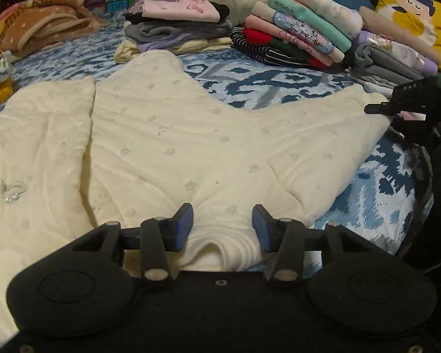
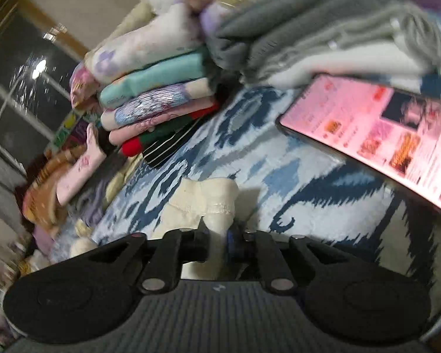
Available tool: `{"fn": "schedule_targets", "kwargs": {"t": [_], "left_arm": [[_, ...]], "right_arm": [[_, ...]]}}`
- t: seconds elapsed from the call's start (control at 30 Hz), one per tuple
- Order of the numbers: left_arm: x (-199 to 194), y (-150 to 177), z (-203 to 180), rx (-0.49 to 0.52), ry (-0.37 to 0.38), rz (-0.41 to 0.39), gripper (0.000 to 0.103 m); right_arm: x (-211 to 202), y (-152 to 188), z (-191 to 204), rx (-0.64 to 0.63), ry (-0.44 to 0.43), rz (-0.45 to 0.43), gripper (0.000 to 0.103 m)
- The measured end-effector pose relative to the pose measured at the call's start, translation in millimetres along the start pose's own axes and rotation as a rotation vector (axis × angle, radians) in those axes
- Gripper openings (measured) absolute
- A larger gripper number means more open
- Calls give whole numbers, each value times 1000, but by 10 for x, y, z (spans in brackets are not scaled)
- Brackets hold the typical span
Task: Fold clothes
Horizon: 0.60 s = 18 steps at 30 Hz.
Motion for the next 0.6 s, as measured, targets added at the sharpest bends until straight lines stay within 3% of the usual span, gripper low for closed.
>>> {"fn": "schedule_targets", "kwargs": {"t": [0.1,0.23,0.27,0.4,0.43,0.5,0.6], "left_arm": [[-43,-32,-10,3,10,5,46],[-279,-225,-85,-21,25,-83,43],[-308,-269,-123,-14,28,-111,43],[-41,-106,-141,-46,60,19,43],[-98,-139,-71,-89,81,-6,40],[-235,-285,91,-130,88,-67,40],[-259,-671,438,-131,25,-126,40]], "right_arm": [[16,-18,-62,30,-3,-1,16],[-203,-70,-25,-3,0,-81,40],[-290,-102,-20,-14,2,-119,41],[-551,-189,165,-103,-33,-249,41],[-612,-200,231,-130,-48,-277,41],[-641,-77,498,-229,-122,-264,41],[-507,344,1008,-406,-225,-162,40]]}}
Point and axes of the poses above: each gripper's, at about its wrist camera, not at the fingertips, and x roughly the way its jaws point, z to its left, y to its underside, the point moved 9 cm from there along x, roughly the way its jaws point, and after that the axes turned 3 degrees about x, right-handed, at the moved point
